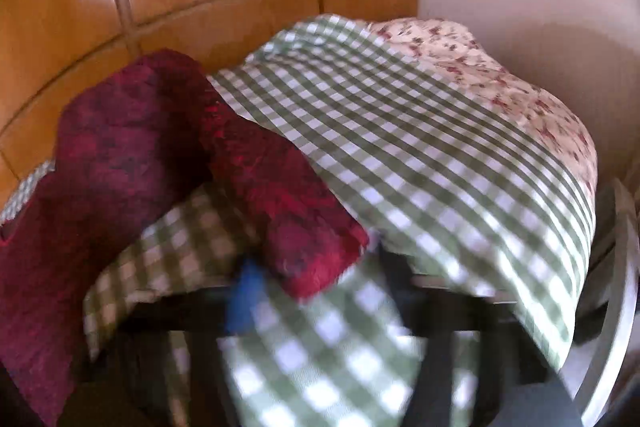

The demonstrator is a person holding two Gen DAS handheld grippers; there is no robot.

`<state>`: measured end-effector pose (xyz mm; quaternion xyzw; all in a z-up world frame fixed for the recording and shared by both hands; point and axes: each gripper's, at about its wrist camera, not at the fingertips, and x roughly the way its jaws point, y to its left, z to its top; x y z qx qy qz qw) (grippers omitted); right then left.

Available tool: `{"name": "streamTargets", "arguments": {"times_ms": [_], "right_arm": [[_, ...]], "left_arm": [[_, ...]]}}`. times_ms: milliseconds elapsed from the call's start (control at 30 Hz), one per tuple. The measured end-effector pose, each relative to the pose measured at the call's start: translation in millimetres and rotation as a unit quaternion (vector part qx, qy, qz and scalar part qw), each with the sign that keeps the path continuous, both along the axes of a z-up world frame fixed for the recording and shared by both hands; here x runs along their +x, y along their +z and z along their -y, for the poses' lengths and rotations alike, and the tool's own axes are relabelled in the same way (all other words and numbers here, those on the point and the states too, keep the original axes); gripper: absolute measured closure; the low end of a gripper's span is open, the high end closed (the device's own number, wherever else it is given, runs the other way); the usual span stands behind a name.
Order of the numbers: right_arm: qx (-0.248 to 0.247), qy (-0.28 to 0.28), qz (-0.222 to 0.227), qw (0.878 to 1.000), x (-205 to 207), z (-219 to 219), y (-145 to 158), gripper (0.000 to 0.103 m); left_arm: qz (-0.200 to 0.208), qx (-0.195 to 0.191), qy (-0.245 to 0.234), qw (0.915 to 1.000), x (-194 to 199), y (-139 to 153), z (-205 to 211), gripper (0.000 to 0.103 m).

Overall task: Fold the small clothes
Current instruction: 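Grasp the sleeve cuff with the right gripper and lift it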

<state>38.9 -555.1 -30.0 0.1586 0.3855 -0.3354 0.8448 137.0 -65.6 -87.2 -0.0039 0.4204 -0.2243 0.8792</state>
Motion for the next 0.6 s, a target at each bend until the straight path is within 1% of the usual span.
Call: {"name": "streamTargets", "arguments": {"times_ms": [100, 167, 200, 267, 333, 367, 433, 467, 533, 567, 600], "right_arm": [[-0.047, 0.002, 0.008, 0.999, -6.7, 9.5, 28.4, 0.093], [-0.078, 0.001, 0.018, 0.997, -15.1, 15.2, 53.9, 0.094], [-0.104, -0.004, 0.022, 0.994, -20.8, 20.4, 70.4, 0.094], [-0.139, -0.018, 0.020, 0.990, -23.1, 35.1, 90.0, 0.094], [-0.171, -0.032, 0.005, 0.985, -15.8, 55.8, 101.9, 0.094], [-0.176, -0.036, -0.005, 0.984, -10.1, 65.5, 102.6, 0.095], [-0.184, -0.042, -0.035, 0.981, 8.0, 85.1, 93.8, 0.095], [-0.180, -0.046, -0.061, 0.981, 20.7, 96.7, 81.0, 0.095], [-0.140, -0.052, -0.087, 0.985, 35.5, 115.0, 57.8, 0.094], [-0.118, -0.057, -0.090, 0.987, 40.3, 123.6, 48.2, 0.093], [-0.099, -0.066, -0.081, 0.990, 44.1, 131.6, 40.1, 0.088]], "left_arm": [[0.000, 0.000, 0.000, 1.0000, -0.8, -0.4, 0.4, 0.027], [0.000, -0.001, 0.000, 1.0000, 0.2, -0.7, 1.6, 0.027], [0.000, -0.001, 0.000, 1.0000, -0.4, -0.6, 1.3, 0.026], [-0.001, -0.001, -0.001, 1.0000, 0.4, -0.6, 1.6, 0.026], [-0.001, 0.000, -0.001, 1.0000, 0.5, -0.6, 1.8, 0.026], [-0.001, 0.000, -0.001, 1.0000, 0.3, -0.7, 1.7, 0.026], [-0.001, 0.000, -0.002, 1.0000, 0.2, -0.9, 1.6, 0.025], [-0.001, 0.002, -0.002, 1.0000, 0.4, -1.0, 2.2, 0.025], [-0.001, 0.006, -0.003, 1.0000, 0.4, -1.3, 3.5, 0.024], [-0.001, 0.006, -0.004, 1.0000, 0.7, -1.5, 3.7, 0.024], [-0.002, 0.007, -0.004, 1.0000, 1.2, -1.8, 3.8, 0.024]]}}
